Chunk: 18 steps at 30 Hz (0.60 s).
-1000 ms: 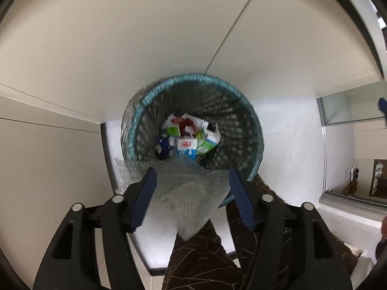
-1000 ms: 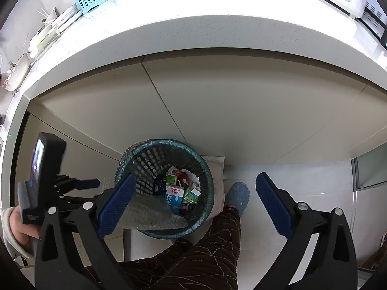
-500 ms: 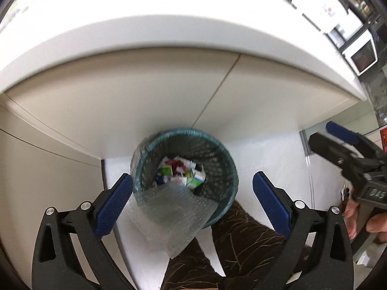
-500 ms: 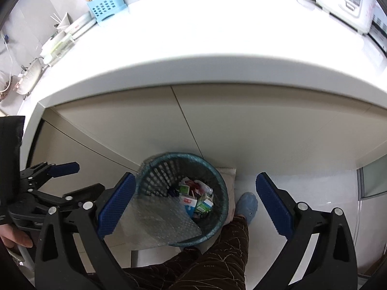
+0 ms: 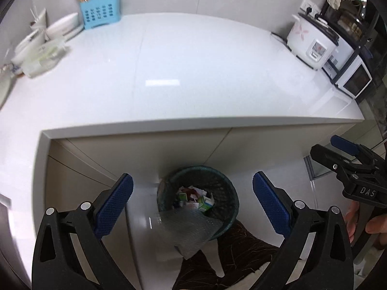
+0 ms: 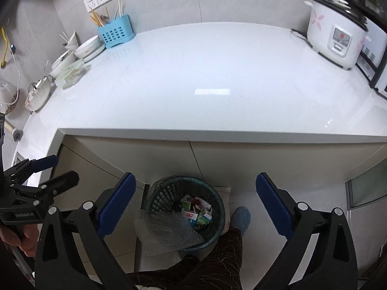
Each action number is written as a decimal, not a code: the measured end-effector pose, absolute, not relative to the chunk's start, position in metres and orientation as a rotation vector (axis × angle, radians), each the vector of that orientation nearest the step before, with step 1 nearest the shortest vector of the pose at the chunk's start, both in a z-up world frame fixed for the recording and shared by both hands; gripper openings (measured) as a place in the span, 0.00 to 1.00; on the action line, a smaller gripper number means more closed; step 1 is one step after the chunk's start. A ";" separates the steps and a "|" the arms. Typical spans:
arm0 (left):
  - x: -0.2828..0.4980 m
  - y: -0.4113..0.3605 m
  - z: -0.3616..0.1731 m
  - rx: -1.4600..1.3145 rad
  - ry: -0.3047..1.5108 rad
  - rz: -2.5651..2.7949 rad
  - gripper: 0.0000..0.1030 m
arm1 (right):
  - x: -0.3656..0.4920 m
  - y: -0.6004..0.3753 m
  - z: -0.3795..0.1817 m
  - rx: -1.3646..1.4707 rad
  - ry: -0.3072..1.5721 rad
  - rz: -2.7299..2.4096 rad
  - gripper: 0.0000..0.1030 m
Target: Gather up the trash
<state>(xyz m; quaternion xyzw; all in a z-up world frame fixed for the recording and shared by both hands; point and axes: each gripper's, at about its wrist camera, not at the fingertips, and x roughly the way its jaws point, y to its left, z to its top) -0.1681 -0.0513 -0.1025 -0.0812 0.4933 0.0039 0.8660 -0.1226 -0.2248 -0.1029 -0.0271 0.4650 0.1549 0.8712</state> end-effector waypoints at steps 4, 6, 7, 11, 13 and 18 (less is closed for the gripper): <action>-0.179 -0.045 -0.066 -0.180 1.008 0.019 0.94 | -0.134 -0.227 -0.069 -0.035 0.973 0.309 0.93; -0.183 -0.044 -0.053 -0.169 0.995 0.025 0.94 | -0.141 -0.226 -0.052 -0.041 0.963 0.303 0.93; -0.185 -0.045 -0.046 -0.166 0.994 0.031 0.94 | -0.145 -0.227 -0.044 -0.043 0.956 0.300 0.93; -0.195 -0.049 -0.018 -0.173 0.995 0.044 0.94 | -0.159 -0.223 -0.017 -0.054 0.952 0.308 0.93; -0.200 -0.049 -0.007 -0.169 0.997 0.058 0.94 | -0.166 -0.219 -0.007 -0.074 0.944 0.304 0.93; -0.204 -0.053 0.011 -0.151 0.978 0.083 0.94 | -0.173 -0.212 0.008 -0.109 0.917 0.291 0.93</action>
